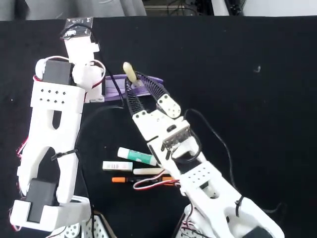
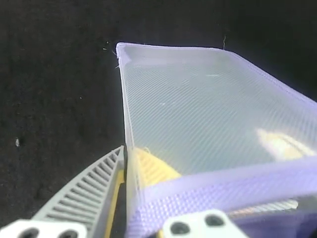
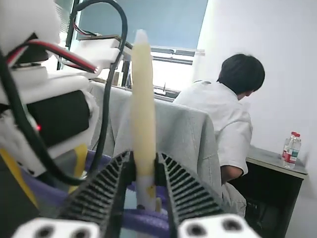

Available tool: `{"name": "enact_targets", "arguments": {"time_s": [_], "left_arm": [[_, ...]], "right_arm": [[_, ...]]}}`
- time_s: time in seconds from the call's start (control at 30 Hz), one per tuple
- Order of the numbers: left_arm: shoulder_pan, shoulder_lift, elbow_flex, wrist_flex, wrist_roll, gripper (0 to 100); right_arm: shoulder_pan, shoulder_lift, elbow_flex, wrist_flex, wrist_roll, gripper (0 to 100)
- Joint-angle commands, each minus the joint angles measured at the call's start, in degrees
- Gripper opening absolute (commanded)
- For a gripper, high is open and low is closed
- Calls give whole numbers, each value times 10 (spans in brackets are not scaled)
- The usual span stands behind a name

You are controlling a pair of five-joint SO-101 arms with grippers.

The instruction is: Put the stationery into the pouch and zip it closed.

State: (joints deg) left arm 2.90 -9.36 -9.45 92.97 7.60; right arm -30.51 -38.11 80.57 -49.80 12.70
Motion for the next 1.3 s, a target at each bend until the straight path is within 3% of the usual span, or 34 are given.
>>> {"name": "enact_targets", "arguments": {"time_s": [0.0, 0.1, 0.23, 0.5, 0.57, 0.77, 0.87, 1.03, 1.27], "left_arm": [[1, 6, -2, 0, -6, 29], [1, 8, -2, 0, -7, 29], [0, 11, -2, -3, -7, 29], [-36, 11, -1, -21, -7, 29], [-60, 11, -1, -30, -7, 29], [-114, 12, 4, -61, -7, 29], [-115, 12, 4, -61, -8, 29], [-115, 13, 4, -61, -8, 29], [-116, 13, 5, -61, -24, 29]], "right_arm": [[14, 29, -22, -6, -3, 223], [13, 32, -23, -6, 18, 315], [11, 32, -25, -6, 62, 286], [27, 4, -47, 19, 65, 269], [41, -40, -69, 103, 65, 269], [56, -194, -275, 609, 66, 269], [56, -213, -393, 802, 67, 269], [41, -172, -506, 993, 120, 269], [11, -95, -540, 1160, 192, 269]]}}
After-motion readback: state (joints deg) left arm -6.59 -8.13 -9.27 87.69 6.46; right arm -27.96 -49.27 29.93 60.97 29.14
